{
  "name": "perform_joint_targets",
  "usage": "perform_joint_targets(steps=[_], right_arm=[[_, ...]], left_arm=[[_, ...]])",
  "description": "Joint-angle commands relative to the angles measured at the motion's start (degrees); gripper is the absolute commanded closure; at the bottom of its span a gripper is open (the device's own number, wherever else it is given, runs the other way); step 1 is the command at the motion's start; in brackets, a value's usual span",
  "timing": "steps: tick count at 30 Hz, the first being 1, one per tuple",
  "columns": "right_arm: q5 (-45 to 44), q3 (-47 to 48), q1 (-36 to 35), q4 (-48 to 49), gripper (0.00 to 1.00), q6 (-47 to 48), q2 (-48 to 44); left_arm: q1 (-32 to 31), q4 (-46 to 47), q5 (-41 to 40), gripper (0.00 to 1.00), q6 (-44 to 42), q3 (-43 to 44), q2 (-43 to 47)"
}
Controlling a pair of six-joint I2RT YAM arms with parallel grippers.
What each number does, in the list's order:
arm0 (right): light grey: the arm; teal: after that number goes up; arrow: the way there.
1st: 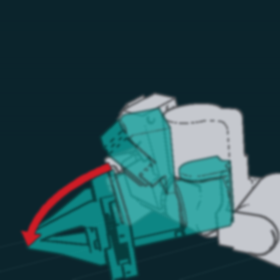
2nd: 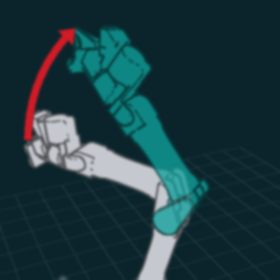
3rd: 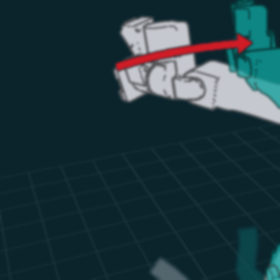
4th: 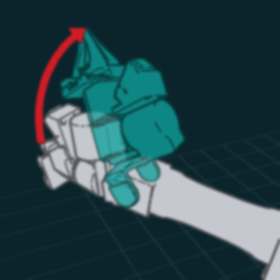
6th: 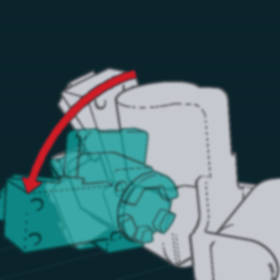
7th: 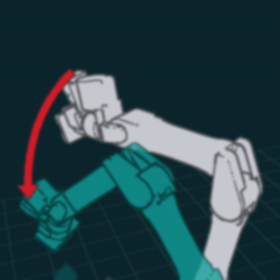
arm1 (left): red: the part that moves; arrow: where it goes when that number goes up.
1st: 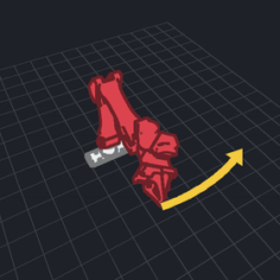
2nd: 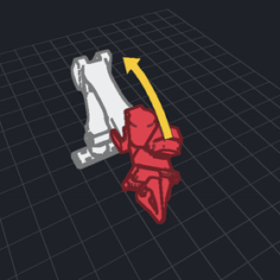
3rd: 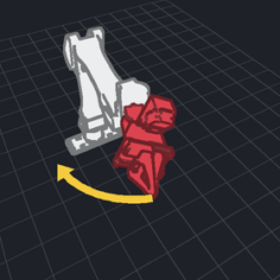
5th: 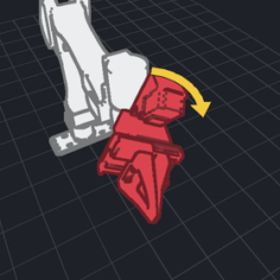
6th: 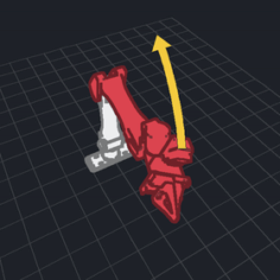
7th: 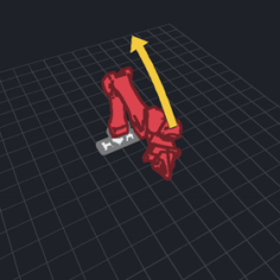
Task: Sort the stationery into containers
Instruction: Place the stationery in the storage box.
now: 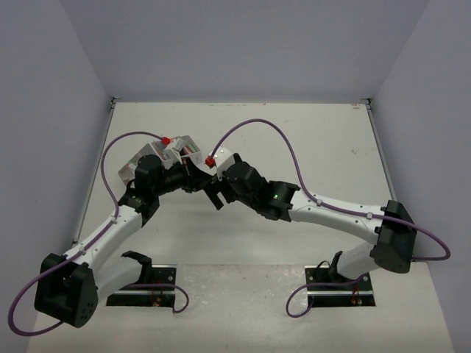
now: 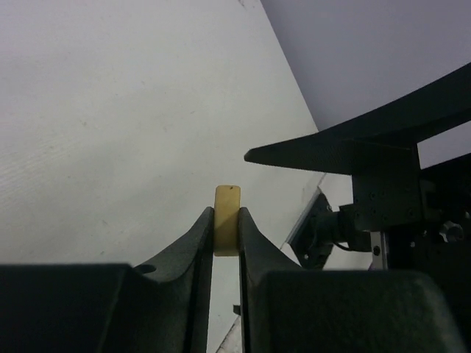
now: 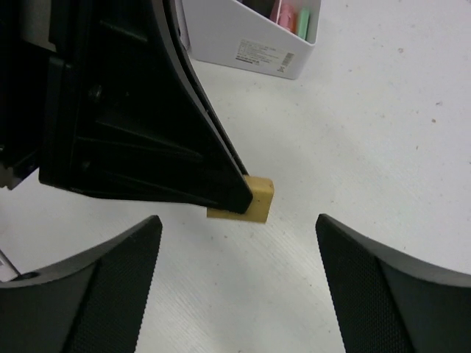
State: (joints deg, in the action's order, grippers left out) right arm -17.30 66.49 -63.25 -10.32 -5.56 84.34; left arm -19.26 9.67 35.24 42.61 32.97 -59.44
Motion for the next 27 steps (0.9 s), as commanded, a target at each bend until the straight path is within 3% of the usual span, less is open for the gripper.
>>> perform_joint_targets(steps=[1, 5, 8, 9, 14, 19, 27], right_arm=[[-6.04, -1.68, 0.64, 2.08, 0.01, -2.97, -3.46], [-8.88, -6.37, 2.96, 0.43, 0.01, -8.15, -7.49], [-6.14, -10.94, 7.69, -2.70, 0.01, -16.67, -12.46], [-4.79, -12.24, 8.33, -3.10, 0.01, -18.20, -13.82], [-3.25, -15.70, 8.51, -4.17, 0.01, -19.07, -18.34], [1.88, -16.64, 8.59, -2.64, 0.01, -19.18, -20.36], [4.55, -16.65, 8.59, -2.97, 0.01, -20.45, -20.42]], left_arm=[[0.63, -14.42, -25.80, 1.00, -4.50, 8.63, 3.83], [5.30, -21.27, -43.70, 1.00, -3.63, 14.06, 3.91], [18.17, -25.33, -52.49, 1.00, -1.53, 15.60, 3.72], [23.18, -25.26, -52.83, 1.00, -0.94, 15.22, 3.99], [33.77, -20.62, -54.25, 1.00, 2.00, 11.95, 2.45], [34.98, -14.30, -52.55, 1.00, 6.06, 8.83, -2.90], [34.99, -13.44, -54.24, 1.00, 5.99, 7.35, -7.43]])
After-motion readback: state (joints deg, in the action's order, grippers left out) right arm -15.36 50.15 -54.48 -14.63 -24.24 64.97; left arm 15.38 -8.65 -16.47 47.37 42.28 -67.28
